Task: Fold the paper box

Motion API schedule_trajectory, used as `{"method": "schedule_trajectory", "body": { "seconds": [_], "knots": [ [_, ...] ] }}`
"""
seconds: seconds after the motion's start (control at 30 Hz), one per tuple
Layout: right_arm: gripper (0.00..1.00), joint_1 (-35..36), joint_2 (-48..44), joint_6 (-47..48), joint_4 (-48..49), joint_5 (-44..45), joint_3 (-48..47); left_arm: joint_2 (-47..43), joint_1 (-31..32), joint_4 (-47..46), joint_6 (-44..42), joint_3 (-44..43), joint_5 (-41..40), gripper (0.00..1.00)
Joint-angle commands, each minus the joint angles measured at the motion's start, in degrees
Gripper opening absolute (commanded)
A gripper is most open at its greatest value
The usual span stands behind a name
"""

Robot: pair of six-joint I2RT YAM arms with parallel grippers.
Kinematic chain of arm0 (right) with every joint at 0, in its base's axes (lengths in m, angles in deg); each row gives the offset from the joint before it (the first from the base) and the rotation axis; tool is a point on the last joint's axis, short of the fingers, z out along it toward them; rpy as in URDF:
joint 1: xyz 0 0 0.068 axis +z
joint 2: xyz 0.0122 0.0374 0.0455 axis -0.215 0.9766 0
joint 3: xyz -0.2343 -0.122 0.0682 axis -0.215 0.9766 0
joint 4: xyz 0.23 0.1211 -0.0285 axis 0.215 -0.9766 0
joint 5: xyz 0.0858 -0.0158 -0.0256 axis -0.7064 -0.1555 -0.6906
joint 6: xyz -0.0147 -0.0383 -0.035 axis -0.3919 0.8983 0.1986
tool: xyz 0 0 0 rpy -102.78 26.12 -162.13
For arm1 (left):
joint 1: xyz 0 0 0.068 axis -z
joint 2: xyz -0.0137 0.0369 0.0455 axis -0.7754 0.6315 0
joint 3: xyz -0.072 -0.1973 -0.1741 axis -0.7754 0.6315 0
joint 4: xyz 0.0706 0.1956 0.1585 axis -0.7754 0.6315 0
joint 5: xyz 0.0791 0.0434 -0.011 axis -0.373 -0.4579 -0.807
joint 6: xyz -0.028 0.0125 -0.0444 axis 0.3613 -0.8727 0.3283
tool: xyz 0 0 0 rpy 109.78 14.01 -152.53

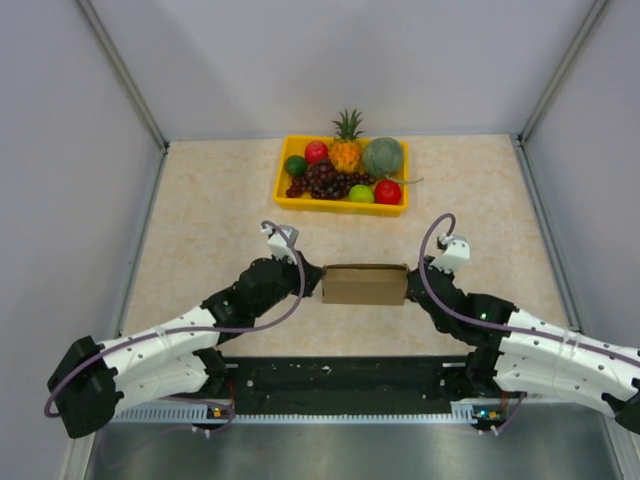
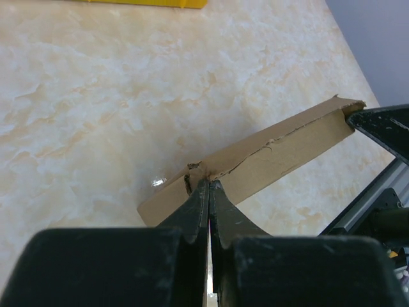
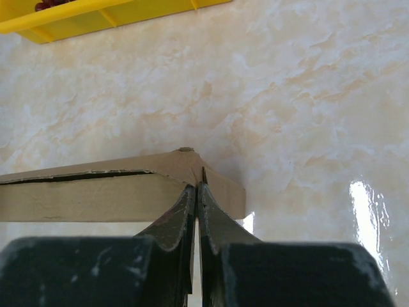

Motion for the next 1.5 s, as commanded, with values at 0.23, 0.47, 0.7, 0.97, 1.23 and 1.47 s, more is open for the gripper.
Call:
{"method": "schedule_trajectory", "body": {
  "seconds": [0.23,0.47,0.7,0.97,1.23,1.47],
  "knots": [
    [0.00,0.4,-1.7,0.2,-6.0,-3.1,5.7,-2.8,2.8,2.3,-6.6,11.0,-6.5,0.00],
    [0.15,0.4,-3.3,5.5,-5.8,-5.5,2.7,1.3,4.4,0.7,-6.7,10.5,-6.5,0.00],
    [0.30,0.4,-9.1,10.1,-7.8,-7.5,-1.2,1.2,5.4,1.5,-7.4,10.6,-8.3,0.00],
    [0.52,-0.8,-9.1,12.2,-12.0,-7.0,-12.5,1.2,5.9,2.4,-8.4,9.6,-9.5,0.00],
    [0.83,-21.6,8.8,-11.3,-16.1,-29.3,-25.3,1.5,6.5,3.7,-8.3,8.3,-10.1,0.00],
    [0.99,-21.5,10.7,-27.0,-19.0,-30.8,-21.5,1.6,7.2,5.8,-8.0,6.8,-11.2,0.00]
  ]
}}
